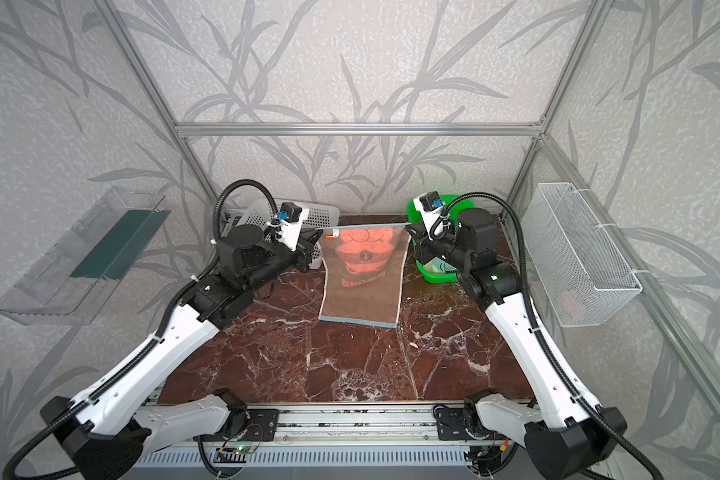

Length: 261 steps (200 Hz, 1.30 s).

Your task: Fold and stack the towels

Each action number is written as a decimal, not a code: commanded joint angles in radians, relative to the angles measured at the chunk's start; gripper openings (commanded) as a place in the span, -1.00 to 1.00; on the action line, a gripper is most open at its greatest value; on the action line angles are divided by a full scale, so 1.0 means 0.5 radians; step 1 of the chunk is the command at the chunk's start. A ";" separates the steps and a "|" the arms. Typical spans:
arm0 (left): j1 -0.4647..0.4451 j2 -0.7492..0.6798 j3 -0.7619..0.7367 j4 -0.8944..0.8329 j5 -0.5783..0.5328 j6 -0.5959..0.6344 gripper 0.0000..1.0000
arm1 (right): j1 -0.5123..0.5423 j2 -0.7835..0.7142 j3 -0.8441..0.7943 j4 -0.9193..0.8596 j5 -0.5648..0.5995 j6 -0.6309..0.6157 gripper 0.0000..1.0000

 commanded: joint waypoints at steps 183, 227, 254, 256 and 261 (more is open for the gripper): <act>0.016 -0.868 -0.033 -0.044 0.607 -0.734 -1.00 | -0.030 -0.813 0.098 -0.255 -0.305 0.275 -1.00; 0.016 -0.912 -0.044 -0.109 0.395 -0.703 -1.00 | -0.030 -0.770 0.095 -0.289 -0.107 0.244 -1.00; 0.017 -0.848 -0.107 -0.096 0.252 -0.604 -1.00 | -0.031 -0.668 0.079 -0.271 0.054 0.209 -1.00; 0.017 -0.841 -0.116 -0.092 0.237 -0.593 -1.00 | -0.029 -0.658 0.074 -0.270 0.063 0.208 -1.00; 0.015 -0.818 -0.132 -0.079 0.190 -0.565 -1.00 | -0.031 -0.634 0.071 -0.261 0.084 0.201 -1.00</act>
